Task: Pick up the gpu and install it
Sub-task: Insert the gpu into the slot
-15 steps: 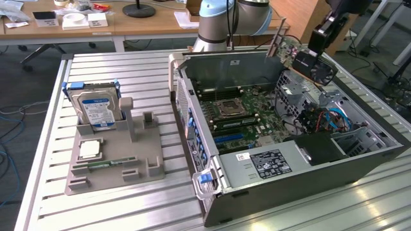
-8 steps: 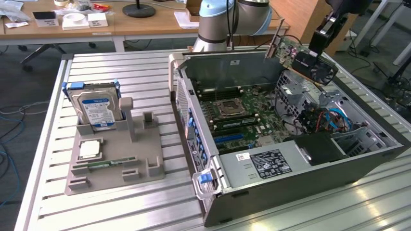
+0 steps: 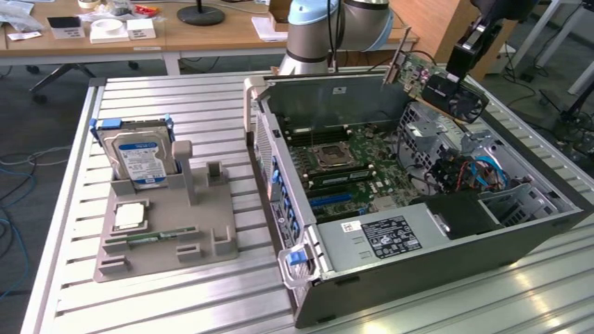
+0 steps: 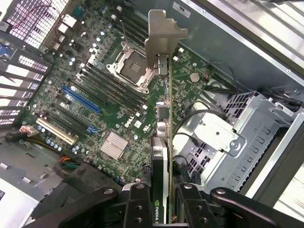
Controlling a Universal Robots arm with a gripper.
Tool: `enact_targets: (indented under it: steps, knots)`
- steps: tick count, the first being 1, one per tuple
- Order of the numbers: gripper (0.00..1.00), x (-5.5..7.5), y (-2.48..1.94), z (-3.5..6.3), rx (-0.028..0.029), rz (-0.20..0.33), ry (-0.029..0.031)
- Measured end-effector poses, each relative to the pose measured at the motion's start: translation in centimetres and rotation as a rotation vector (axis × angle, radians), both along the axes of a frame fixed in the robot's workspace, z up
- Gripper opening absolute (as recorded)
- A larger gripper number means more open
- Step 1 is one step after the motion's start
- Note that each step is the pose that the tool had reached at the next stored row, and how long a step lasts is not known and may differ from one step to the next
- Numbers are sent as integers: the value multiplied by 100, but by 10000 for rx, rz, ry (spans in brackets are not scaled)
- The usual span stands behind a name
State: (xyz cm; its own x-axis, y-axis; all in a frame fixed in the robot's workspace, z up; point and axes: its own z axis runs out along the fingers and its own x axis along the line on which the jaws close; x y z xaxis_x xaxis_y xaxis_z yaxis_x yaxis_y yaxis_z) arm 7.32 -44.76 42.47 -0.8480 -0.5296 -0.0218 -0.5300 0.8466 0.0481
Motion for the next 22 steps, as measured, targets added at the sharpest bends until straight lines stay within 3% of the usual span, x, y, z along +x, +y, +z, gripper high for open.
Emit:
enact_targets:
  steps: [6, 22]
  knots:
    - [27, -1, 0, -1, 0, 580, 0]
    - [27, -1, 0, -9, 1, 3462, 0]
